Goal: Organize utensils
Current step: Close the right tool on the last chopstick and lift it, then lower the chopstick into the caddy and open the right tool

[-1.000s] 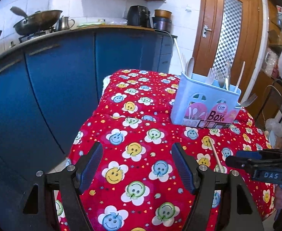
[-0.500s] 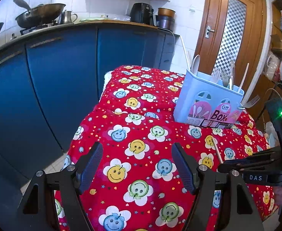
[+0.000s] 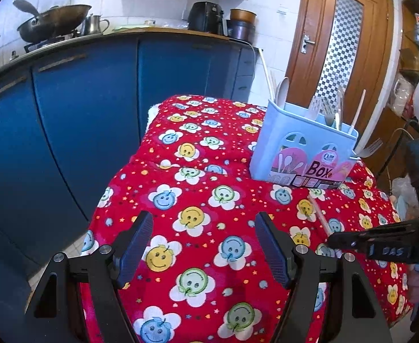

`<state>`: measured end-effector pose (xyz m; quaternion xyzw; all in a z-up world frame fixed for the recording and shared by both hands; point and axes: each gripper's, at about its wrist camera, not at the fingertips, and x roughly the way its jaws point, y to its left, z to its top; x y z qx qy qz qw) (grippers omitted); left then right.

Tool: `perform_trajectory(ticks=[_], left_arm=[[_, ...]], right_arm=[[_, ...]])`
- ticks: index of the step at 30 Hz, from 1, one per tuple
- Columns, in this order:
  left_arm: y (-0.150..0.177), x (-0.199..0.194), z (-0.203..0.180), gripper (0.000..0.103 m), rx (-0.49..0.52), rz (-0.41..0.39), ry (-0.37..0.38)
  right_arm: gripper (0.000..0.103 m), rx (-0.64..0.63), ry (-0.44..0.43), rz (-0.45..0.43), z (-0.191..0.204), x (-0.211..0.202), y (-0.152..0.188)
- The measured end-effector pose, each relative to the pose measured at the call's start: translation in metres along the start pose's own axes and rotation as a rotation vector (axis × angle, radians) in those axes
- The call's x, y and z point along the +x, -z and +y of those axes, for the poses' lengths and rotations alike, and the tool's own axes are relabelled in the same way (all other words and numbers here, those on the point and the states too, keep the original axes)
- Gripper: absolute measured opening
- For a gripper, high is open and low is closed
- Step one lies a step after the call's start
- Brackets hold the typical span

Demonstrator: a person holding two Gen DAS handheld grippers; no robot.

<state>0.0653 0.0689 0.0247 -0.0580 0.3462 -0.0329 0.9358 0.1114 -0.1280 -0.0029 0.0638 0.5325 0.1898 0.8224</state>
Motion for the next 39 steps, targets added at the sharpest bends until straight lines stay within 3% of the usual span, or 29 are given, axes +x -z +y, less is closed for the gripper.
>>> perform_trajectory(ticks=[5,14,27,31,39], left_arm=[[-0.002,-0.001,-0.008,0.075,0.007,-0.007,0.013],[-0.007,0.005,-0.024,0.075,0.028,-0.008,0.021],[-0.017,0.01,-0.04,0.075,0.039,-0.03,0.05],[-0.019,0.011,-0.043,0.075,0.04,-0.035,0.059],[-0.022,0.013,-0.041,0.075,0.032,-0.047,0.068]], right_arm=[[0.007,0.018,-0.029,-0.163,-0.01,-0.036,0.006],[0.007,0.004,0.001,-0.454,-0.02,-0.088,-0.006],[0.007,0.002,0.176,-0.823,-0.039,-0.109,-0.056],[0.007,-0.02,0.238,-0.897,-0.038,-0.102,-0.072],[0.007,-0.044,0.325,-0.952,-0.044,-0.077,-0.091]])
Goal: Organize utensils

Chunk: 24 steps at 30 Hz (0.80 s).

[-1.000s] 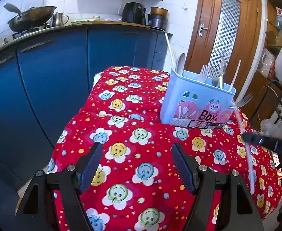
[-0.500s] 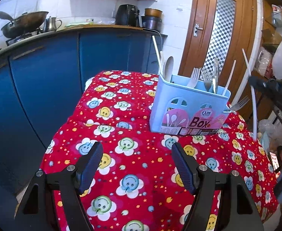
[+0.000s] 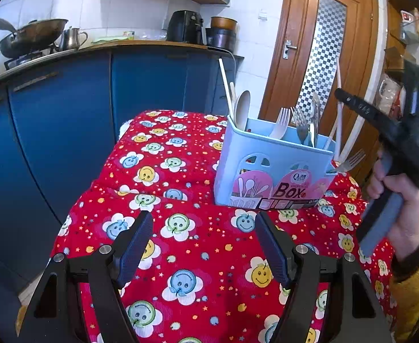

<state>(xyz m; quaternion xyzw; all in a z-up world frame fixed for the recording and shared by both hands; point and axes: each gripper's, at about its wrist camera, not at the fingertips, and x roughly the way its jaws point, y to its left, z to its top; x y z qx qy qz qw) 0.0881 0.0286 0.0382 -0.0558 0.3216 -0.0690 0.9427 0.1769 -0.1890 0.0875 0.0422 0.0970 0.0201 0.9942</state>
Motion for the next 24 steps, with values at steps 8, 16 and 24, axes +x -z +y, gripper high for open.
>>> perform_trajectory(ticks=[8,16,24], left_arm=[[0.0,0.001,0.001,0.075,-0.004,0.002,0.002],[0.002,0.001,-0.002,0.075,0.002,0.001,0.005],[0.002,-0.007,-0.012,0.075,0.015,-0.025,0.017]], right_arm=[[0.007,0.001,-0.008,0.058,-0.004,0.01,0.02],[0.031,0.03,-0.077,0.088,-0.007,-0.008,0.016],[0.037,0.068,-0.136,0.121,-0.011,-0.055,0.002]])
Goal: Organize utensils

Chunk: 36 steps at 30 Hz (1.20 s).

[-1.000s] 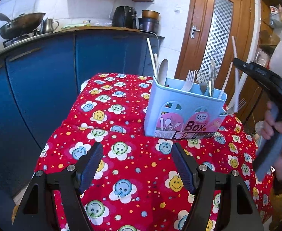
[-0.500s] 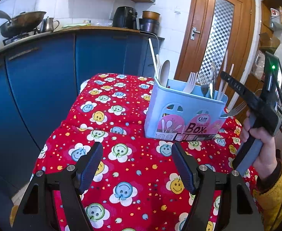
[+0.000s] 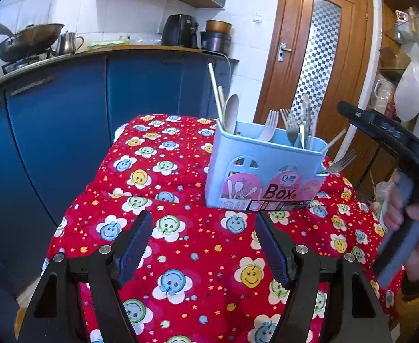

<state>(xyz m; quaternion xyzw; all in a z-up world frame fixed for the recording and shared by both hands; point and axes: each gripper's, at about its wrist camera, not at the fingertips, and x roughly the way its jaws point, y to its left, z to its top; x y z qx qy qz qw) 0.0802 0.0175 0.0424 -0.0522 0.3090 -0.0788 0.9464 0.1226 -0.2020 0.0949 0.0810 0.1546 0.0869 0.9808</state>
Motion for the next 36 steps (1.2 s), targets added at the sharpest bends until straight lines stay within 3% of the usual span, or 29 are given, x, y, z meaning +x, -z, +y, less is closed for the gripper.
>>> perform_trajectory(ticks=[7,17,27,36], left_arm=[[0.002,-0.006,-0.011,0.075,0.016,-0.041,-0.005],[0.012,-0.012,-0.025,0.075,0.021,-0.085,0.001],[0.028,-0.002,-0.034,0.075,0.023,-0.069,-0.032],[0.034,0.006,-0.037,0.075,0.025,-0.057,-0.081]], right_arm=[[0.043,0.021,-0.012,0.052,0.0,-0.045,0.016],[0.055,0.041,0.022,0.103,-0.003,-0.075,0.062],[0.077,0.023,0.065,0.114,0.002,-0.083,0.092],[0.08,0.02,0.072,0.148,0.002,-0.078,0.107]])
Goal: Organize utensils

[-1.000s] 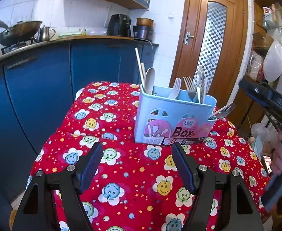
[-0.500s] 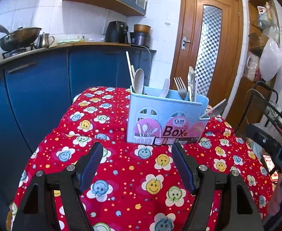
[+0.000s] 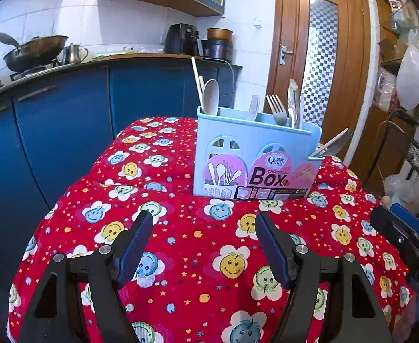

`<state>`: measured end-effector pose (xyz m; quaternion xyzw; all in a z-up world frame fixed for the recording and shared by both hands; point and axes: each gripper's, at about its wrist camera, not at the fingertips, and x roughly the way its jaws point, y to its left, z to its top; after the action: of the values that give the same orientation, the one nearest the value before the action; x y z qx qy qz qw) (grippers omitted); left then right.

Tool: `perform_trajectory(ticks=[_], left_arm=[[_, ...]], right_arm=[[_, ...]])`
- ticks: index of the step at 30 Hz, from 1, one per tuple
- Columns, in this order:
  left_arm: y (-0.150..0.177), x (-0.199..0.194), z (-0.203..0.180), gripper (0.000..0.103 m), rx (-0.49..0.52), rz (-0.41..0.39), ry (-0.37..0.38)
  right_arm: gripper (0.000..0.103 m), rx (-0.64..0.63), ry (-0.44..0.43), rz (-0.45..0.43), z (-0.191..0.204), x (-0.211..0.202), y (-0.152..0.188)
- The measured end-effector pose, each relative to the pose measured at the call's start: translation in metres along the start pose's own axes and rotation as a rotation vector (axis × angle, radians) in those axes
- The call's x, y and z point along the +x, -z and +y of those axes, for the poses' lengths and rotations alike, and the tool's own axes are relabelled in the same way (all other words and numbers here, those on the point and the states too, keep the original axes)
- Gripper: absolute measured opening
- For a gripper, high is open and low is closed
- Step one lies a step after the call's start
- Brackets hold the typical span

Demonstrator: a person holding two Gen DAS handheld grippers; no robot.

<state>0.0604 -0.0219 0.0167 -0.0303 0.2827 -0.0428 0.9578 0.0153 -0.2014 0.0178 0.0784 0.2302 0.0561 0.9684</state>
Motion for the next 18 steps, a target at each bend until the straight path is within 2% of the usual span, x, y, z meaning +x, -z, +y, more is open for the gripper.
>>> perform_trajectory(ticks=[18], left_arm=[[0.0007,-0.0002,-0.0037,0.075,0.015,-0.014,-0.023]], right_arm=[[0.08,0.012,-0.003,0.026,-0.0002,0.0066,0.0067]])
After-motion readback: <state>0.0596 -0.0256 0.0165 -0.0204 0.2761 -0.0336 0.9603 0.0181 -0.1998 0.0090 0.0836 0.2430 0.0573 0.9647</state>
